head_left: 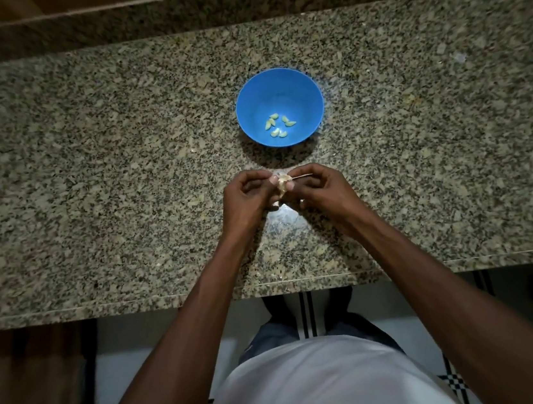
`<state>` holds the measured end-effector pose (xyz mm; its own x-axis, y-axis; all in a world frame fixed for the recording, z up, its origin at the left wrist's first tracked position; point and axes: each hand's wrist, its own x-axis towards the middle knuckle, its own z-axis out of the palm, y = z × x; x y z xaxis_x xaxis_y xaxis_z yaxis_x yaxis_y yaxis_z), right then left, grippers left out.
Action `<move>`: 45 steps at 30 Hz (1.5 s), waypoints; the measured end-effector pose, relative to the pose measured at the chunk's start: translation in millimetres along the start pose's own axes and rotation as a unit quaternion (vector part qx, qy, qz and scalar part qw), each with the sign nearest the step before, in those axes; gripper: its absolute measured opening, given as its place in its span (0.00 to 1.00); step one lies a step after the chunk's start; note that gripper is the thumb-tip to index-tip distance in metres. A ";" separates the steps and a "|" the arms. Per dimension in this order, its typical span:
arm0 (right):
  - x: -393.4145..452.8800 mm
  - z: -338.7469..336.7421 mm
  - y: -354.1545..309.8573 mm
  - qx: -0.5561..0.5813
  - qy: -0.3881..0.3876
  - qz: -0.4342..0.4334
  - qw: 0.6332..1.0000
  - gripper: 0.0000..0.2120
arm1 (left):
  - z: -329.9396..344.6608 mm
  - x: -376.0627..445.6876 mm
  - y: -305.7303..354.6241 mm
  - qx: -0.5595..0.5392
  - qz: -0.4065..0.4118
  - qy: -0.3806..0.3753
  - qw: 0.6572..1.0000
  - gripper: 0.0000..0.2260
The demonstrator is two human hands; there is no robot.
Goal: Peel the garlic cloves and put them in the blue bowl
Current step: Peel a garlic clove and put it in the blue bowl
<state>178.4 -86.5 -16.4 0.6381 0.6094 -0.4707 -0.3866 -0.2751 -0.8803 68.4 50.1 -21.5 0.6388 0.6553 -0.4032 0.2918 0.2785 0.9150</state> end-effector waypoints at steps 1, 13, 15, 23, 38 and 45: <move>0.4 -0.1 0.7 0.011 0.002 0.003 1.000 0.15 | -0.2 -1.5 0.3 0.008 0.011 -0.007 1.000 0.09; -3.5 8.1 6.7 0.047 0.020 0.037 0.998 0.16 | -4.4 -9.6 -4.0 0.012 0.045 -0.014 0.999 0.09; -3.8 8.9 7.7 0.042 0.026 0.037 0.998 0.16 | -4.0 -8.5 -7.1 0.004 0.024 -0.018 1.000 0.08; -6.6 11.6 5.6 0.079 0.038 0.044 0.995 0.15 | -5.4 -4.7 -3.5 -0.117 -0.139 -0.046 0.982 0.08; -0.1 17.0 4.8 0.045 0.044 0.028 0.998 0.14 | -4.0 4.1 -5.5 -0.041 -0.110 -0.029 0.993 0.06; -2.8 21.3 9.5 0.028 0.046 0.001 0.999 0.15 | 2.5 -1.4 -0.4 0.026 -0.072 0.021 0.997 0.03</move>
<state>158.7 -75.0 -22.1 0.6947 0.5371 -0.4785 -0.4229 -0.2333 -0.8756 69.3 47.4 -21.3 0.5577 0.6398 -0.5289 0.4163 0.3357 0.8450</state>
